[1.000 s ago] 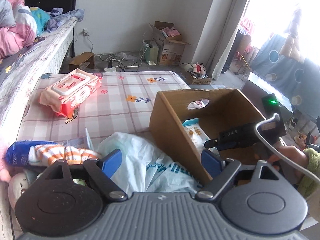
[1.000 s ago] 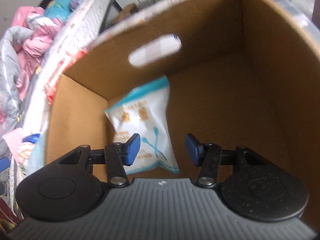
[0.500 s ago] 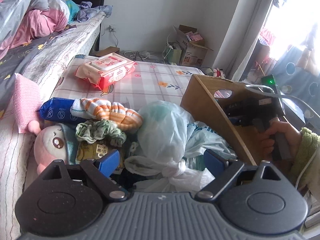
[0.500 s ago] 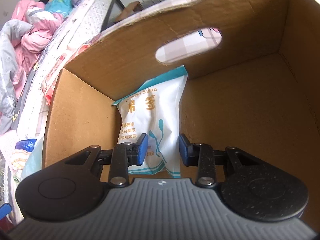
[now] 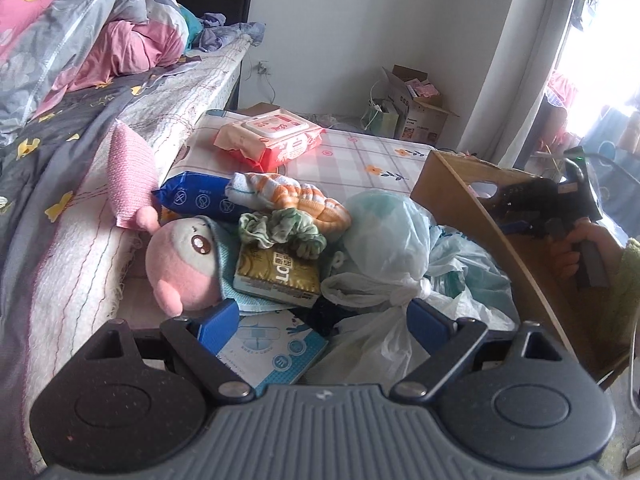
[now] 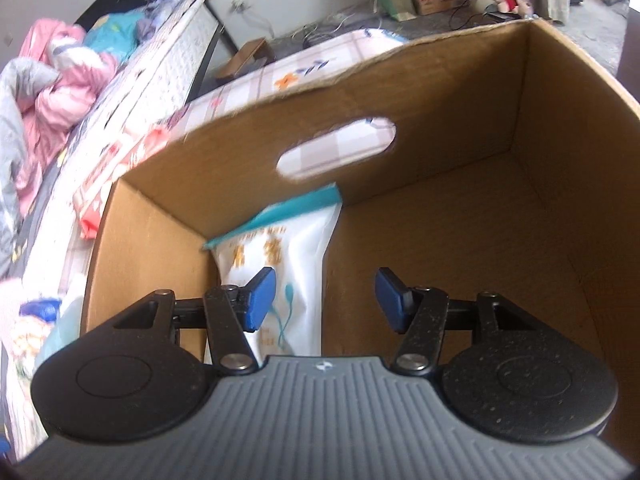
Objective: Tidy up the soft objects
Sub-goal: 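Return the right tool to the blue bandage box and grasp it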
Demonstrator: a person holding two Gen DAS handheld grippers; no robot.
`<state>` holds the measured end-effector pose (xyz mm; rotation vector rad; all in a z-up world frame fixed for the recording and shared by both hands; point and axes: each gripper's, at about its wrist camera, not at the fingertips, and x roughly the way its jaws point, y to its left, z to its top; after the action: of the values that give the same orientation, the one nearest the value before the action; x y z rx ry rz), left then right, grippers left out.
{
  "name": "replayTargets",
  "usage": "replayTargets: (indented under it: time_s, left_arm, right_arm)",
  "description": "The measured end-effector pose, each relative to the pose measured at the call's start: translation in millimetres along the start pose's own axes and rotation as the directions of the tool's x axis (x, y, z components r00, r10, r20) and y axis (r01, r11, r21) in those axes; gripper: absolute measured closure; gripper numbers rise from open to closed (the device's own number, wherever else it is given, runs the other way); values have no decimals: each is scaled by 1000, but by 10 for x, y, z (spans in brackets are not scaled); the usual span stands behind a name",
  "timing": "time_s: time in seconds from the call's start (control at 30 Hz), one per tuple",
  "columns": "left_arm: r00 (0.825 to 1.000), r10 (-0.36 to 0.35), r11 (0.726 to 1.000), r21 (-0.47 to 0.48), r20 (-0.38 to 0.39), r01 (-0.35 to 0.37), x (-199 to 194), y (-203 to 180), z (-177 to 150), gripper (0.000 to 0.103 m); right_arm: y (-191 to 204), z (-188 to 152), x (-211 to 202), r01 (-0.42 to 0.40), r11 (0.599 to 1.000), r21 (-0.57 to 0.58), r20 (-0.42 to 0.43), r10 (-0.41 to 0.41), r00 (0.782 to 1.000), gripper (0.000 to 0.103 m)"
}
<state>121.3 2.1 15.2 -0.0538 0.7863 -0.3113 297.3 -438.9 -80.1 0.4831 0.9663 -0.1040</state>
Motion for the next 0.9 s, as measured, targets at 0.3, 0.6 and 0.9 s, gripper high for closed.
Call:
replayTargets:
  time_s: [0.3,0.6,0.9]
  left_arm:
    - [997,74,997,-7,-7,-74,-187,300,-306,11]
    - [995,89,989,122,-43,-83,-19,352,-464,11]
    - [988,109,992,-45,-105,-114,334,751,-213,43]
  right_arm:
    - [115,30,-338,8,1000,18,60,-9,998,48]
    - [575,-551,-1539,-256,963,-83,44,260,965,48]
    - [1503,-1894,-1331,-511,860,-7,-186,501,845,61]
